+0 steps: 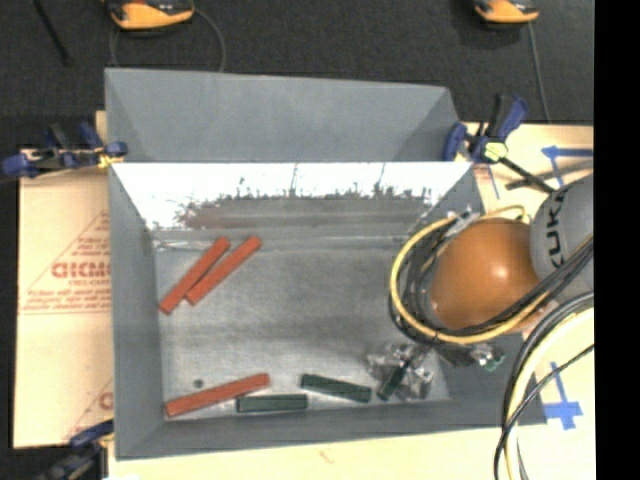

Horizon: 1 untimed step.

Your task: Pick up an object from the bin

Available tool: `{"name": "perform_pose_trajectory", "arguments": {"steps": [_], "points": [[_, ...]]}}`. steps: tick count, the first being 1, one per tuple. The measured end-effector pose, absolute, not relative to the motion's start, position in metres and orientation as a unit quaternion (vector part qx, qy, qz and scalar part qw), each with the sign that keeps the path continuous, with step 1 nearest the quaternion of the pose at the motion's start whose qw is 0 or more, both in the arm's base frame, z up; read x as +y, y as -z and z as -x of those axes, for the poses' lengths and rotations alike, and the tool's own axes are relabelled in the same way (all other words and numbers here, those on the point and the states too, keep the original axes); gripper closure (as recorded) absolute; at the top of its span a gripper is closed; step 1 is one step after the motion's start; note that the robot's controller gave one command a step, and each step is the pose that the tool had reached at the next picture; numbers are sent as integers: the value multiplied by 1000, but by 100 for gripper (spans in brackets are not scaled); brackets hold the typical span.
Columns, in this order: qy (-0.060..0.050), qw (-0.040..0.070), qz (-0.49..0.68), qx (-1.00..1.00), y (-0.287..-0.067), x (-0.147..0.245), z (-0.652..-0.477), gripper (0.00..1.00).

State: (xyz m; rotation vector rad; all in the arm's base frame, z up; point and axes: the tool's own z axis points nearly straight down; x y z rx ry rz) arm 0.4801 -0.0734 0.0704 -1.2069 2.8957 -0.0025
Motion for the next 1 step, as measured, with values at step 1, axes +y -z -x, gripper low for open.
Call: {"name": "perform_pose_trajectory", "arguments": {"steps": [1], "points": [[3, 5, 435, 900, -224, -69, -493, 100]]}}
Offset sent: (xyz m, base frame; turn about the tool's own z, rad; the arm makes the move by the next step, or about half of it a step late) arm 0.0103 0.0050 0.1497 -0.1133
